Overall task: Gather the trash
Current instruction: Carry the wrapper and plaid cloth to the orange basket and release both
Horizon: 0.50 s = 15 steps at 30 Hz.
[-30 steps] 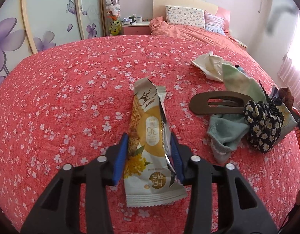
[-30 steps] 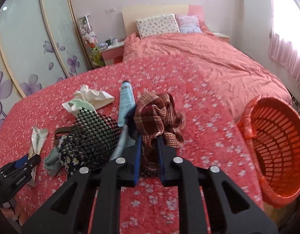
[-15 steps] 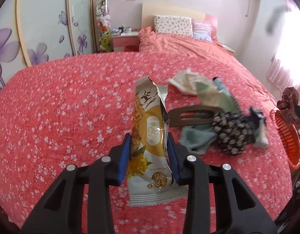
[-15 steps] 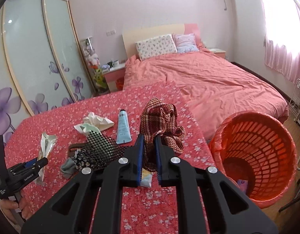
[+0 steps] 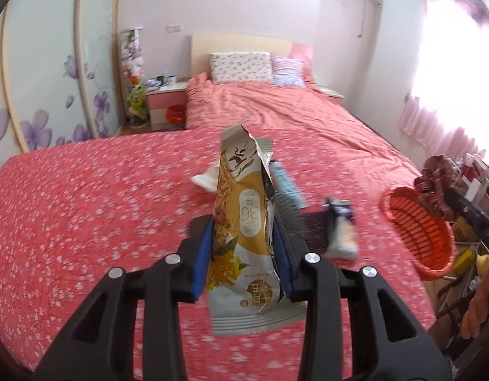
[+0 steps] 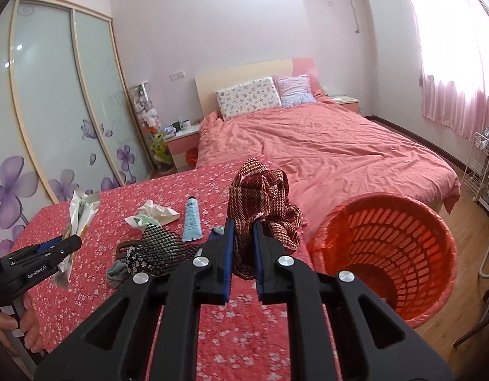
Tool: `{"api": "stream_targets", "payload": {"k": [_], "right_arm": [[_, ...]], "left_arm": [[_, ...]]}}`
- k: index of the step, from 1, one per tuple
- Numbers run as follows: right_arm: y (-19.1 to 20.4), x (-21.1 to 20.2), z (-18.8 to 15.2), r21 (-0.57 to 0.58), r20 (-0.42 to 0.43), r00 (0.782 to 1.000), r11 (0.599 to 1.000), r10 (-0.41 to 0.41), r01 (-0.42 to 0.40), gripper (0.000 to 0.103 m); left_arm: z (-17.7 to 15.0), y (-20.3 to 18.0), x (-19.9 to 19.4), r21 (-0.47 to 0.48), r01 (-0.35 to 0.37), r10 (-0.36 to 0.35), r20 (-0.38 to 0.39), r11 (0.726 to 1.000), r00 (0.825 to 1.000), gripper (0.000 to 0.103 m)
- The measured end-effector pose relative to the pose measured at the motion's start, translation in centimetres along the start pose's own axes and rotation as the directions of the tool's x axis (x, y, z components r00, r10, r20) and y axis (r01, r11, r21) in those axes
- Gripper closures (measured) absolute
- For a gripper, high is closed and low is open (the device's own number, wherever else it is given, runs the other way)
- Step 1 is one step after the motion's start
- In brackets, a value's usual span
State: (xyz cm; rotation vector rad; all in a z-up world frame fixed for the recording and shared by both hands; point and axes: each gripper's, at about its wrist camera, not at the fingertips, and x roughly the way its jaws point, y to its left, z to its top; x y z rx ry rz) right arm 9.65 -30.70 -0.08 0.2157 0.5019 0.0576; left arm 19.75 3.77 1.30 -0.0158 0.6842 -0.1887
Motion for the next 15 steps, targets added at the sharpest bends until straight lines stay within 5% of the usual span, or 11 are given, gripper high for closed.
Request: {"api": "stream_targets", "payload": {"k": [15], "right_arm": [[-7.7,-2.6,-0.4,0.091,0.044,0.993,0.99,-0.107,0.103,0.092]], "left_arm": [[1.0,-13.7,0.4,0.142,0.212,-0.213,-0.005,0.967,0.977,0.067]]}}
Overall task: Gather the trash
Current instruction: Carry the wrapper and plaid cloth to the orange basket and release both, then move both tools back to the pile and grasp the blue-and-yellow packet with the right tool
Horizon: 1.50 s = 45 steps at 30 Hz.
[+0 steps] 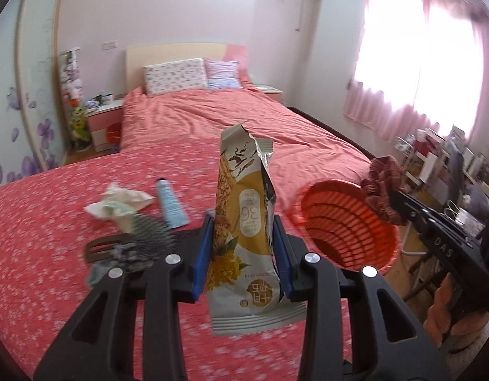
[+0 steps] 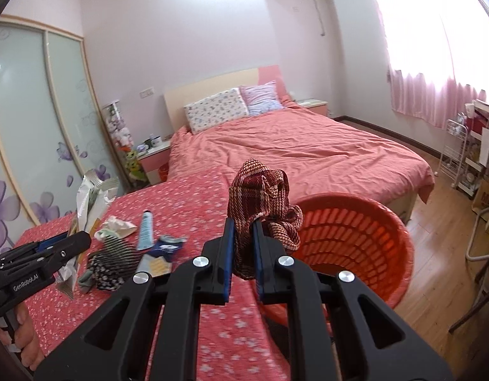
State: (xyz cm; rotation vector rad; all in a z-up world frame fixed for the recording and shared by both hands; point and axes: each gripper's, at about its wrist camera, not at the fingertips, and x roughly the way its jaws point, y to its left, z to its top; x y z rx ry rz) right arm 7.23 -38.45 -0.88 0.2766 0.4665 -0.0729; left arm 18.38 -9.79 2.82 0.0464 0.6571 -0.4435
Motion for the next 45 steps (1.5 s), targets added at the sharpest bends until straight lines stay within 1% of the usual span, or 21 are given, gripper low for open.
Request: {"api": "stream_targets", "payload": {"k": [6,11,18,23,24,27,28,29,30,33,38,42,45], "right_arm": [[-3.1,0.7,0.0,0.042,-0.007,0.999,0.999,-0.034,0.034,0.092],[-5.4,1.6,0.2,0.078,-0.011,0.999,0.996,-0.047,0.048,0.092],[-8.0,3.0,0.4,0.117,-0.02,0.999,0.992,-0.047,0.049,0.092],[-9.4,4.0,0.4,0.144,-0.031,0.999,0.989,-0.04,0.044,0.091],[-9.5,4.1,0.3,0.151,-0.033,0.999,0.988,-0.034,0.038,0.091],[-10.2,4.9,0.2,0.172,-0.046,0.999,0.985,-0.018,0.025,0.085],[-10.4,5.2,0.1,0.178,-0.051,0.998,0.984,-0.019,0.028,0.085],[-10.6,5.4,0.1,0.182,-0.054,0.998,0.983,-0.021,0.03,0.082],[-10.6,5.6,-0.1,0.184,-0.059,0.998,0.982,-0.023,0.034,0.074],[-10.7,5.5,-0.4,0.181,-0.066,0.997,0.982,-0.045,0.056,0.063],[-10.4,5.1,-0.9,0.159,-0.082,0.994,0.983,-0.077,0.089,0.057],[-9.4,4.9,-0.8,0.14,-0.092,0.992,0.985,-0.084,0.096,0.057],[-8.4,5.1,-0.6,0.121,-0.099,0.992,0.988,-0.082,0.093,0.057]], "left_arm": [[0.4,-4.5,2.9,0.044,0.077,-0.076,-0.025,0.996,0.997,0.067],[0.5,-8.0,5.9,0.071,0.139,-0.136,-0.055,0.988,0.989,0.067],[1.0,-12.0,10.2,0.107,0.187,-0.176,-0.098,0.977,0.979,0.067],[1.1,-13.3,12.9,0.112,0.195,-0.181,-0.122,0.974,0.976,0.066],[1.1,-13.4,13.3,0.112,0.194,-0.18,-0.126,0.974,0.975,0.065],[1.1,-13.5,14.7,0.106,0.177,-0.162,-0.141,0.978,0.977,0.058],[1.0,-13.4,15.3,0.103,0.171,-0.155,-0.149,0.98,0.977,0.054],[1.0,-13.3,15.7,0.099,0.164,-0.147,-0.157,0.981,0.977,0.051],[0.9,-13.2,16.0,0.096,0.158,-0.141,-0.162,0.983,0.977,0.049],[0.6,-12.6,16.6,0.093,0.134,-0.116,-0.174,0.987,0.978,0.047],[0.1,-10.5,16.0,0.081,0.092,-0.076,-0.18,0.993,0.981,0.046],[-0.7,-8.0,14.1,0.087,0.038,-0.024,-0.16,0.995,0.987,0.044],[-1.0,-5.9,12.6,0.069,0.005,0.006,-0.151,0.998,0.988,0.042]]}}
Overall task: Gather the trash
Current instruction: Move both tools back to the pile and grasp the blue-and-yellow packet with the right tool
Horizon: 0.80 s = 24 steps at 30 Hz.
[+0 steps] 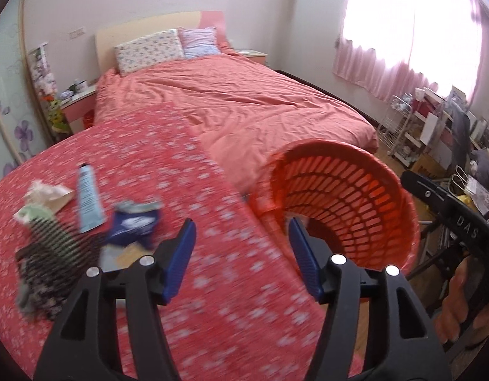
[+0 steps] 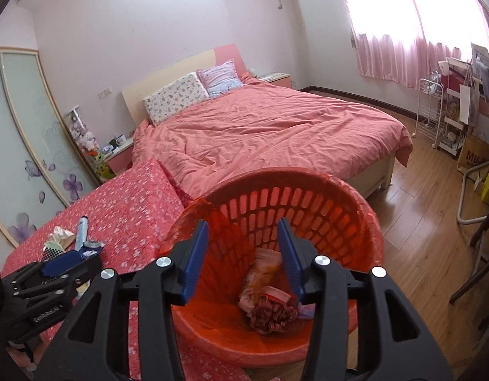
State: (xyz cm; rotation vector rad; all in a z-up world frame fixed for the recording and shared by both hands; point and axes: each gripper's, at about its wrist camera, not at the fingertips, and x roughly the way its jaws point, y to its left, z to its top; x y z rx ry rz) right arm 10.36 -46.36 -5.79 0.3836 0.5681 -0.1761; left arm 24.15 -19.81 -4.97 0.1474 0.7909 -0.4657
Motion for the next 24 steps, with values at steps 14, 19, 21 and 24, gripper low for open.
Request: {"api": "stream_targets", "payload": {"k": [14,19,21,24], "right_arm": [[11.7,1.5,-3.4,-0.181,-0.121,0.989,0.977,0.088,-0.109,0.055],[16.9,3.1,-5.0,-0.238,-0.176,0.977,0.957,0.123,-0.163,0.049],[18.5,3.8,-5.5,-0.247,-0.194,0.973,0.953,0.127,-0.174,0.045],[20.2,4.8,-6.0,-0.245,-0.219,0.967,0.951,0.133,-0.186,0.04]], "left_arm": [[-5.5,15.8,-7.2,-0.182,-0.254,0.263,0.027,0.95,0.965,0.038],[-7.6,20.8,-8.3,-0.241,-0.317,0.325,-0.007,0.917,0.946,0.038],[-8.4,22.5,-8.5,-0.258,-0.33,0.337,-0.018,0.908,0.941,0.038],[-9.1,23.7,-8.6,-0.279,-0.334,0.34,-0.028,0.901,0.94,0.038]]}}
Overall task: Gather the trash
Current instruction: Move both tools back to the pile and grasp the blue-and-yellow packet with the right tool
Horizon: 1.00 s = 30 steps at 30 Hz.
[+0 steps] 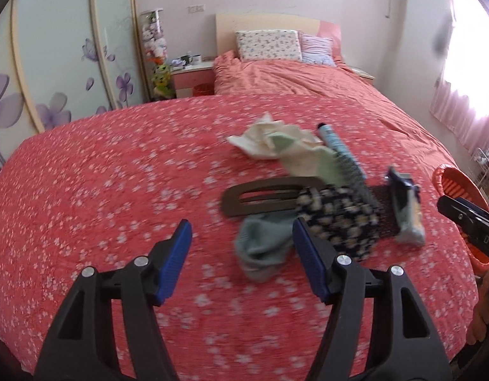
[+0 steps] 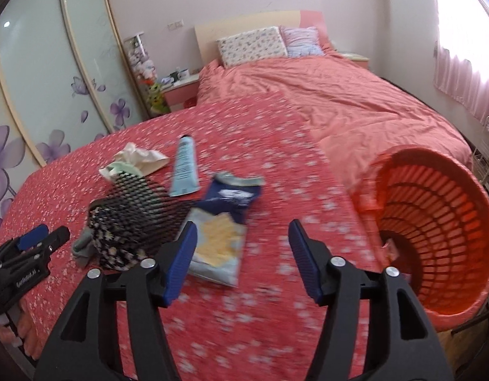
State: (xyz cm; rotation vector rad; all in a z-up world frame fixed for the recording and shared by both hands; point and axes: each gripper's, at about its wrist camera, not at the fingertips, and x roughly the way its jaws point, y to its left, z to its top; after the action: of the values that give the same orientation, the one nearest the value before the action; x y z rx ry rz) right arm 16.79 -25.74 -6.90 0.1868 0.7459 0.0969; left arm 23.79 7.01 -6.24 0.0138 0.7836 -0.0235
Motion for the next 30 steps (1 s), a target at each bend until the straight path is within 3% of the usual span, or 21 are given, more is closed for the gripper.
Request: {"api": "stream_targets", "payload": {"k": [4,14,18,24,27,29,30], "right_arm": [[1.7,1.9,0.5,-0.009,-0.035,0.999,1.0,-0.021,0.021,0.036],[1.2,4.9,0.2,0.04,-0.136,0.987,0.995,-0.08,0.086,0.035],[1.3,4.8,-0.1,0.033,-0.136,0.987,0.995,-0.084,0.089,0.043],[1.0,4.6,-0.2,0.041,-0.134,0.988,0.996,-0.077,0.083,0.045],[0.9,4.6,-0.1,0.041,-0.135,0.988,0.996,-0.075,0.082,0.045],[0.9,4.6,-0.1,0.039,-0.134,0.988,0.996,-0.076,0.082,0.046],[0.9,4.5,-0.1,0.039,-0.133,0.988,0.996,-0.075,0.081,0.047]], "left_arm": [[-0.5,1.4,0.2,-0.016,0.005,-0.005,-0.009,1.0,1.0,0.038],[-0.8,1.1,1.5,-0.001,0.046,-0.046,-0.04,0.999,0.998,0.038],[-0.8,0.0,2.4,0.009,0.067,-0.066,-0.063,0.998,0.996,0.038],[-0.6,-1.7,4.2,0.024,0.089,-0.086,-0.102,0.996,0.991,0.039],[-0.3,-2.2,4.8,0.025,0.098,-0.095,-0.105,0.995,0.99,0.046],[0.0,-2.4,5.1,0.025,0.116,-0.113,-0.103,0.993,0.988,0.069],[0.1,-2.4,5.2,0.022,0.119,-0.116,-0.103,0.993,0.988,0.071]]}}
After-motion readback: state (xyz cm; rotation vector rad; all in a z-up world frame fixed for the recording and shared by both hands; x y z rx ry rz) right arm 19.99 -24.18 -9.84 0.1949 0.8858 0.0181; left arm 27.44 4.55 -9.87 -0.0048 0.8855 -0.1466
